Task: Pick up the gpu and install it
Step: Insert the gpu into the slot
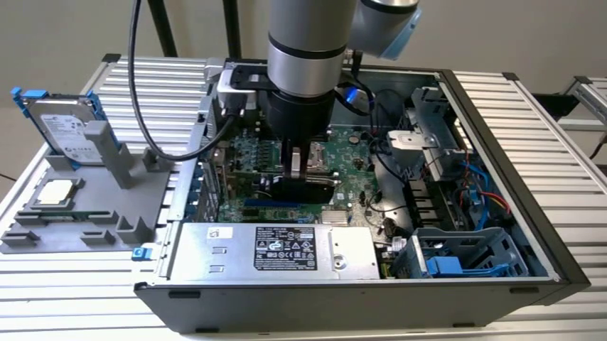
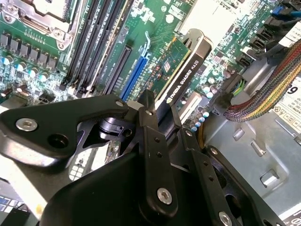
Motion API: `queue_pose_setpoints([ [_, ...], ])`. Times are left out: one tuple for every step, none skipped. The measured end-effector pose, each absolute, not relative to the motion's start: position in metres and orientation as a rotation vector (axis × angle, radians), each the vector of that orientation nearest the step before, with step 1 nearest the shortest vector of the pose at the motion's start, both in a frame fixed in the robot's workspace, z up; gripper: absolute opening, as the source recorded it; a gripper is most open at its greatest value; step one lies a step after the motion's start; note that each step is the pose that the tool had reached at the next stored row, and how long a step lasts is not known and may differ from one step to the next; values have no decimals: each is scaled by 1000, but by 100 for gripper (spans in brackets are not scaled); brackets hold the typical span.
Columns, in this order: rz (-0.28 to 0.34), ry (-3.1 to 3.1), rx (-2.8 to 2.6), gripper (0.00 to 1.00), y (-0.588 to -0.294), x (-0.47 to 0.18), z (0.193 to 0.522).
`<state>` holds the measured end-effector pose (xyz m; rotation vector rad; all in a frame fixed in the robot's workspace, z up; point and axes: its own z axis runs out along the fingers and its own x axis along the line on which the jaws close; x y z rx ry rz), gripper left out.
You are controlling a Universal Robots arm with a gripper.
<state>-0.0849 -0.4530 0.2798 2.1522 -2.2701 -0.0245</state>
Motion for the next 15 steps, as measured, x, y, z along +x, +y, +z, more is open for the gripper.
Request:
queue_pose_setpoints([
  [-24, -2270, 2152, 0, -453, -85, 280],
  [-24, -2270, 2152, 0, -453, -85, 279],
  [-24, -2270, 2152, 0, -453, -85, 279],
  [-24, -2270, 2152, 0, -454, -85, 279],
  [-24, -2269, 2152, 0, -454, -85, 279],
  [-24, -2269, 2152, 0, -454, -85, 279],
  [-24, -2270, 2152, 0, -454, -85, 279],
  [-24, -2269, 2152, 0, -454, -85, 279],
  [-24, -2270, 2152, 0, -454, -85, 279],
  [-24, -2269, 2152, 0, -454, -85, 279],
  [-24, -2269, 2152, 0, -454, -85, 279],
  [-24, -2269, 2152, 0, -454, -85, 279],
  [-24, -2270, 2152, 0, -454, -85, 279],
  [-24, -2270, 2152, 0, -454, -85, 279],
  [-24, -2270, 2152, 0, -454, -85, 279],
])
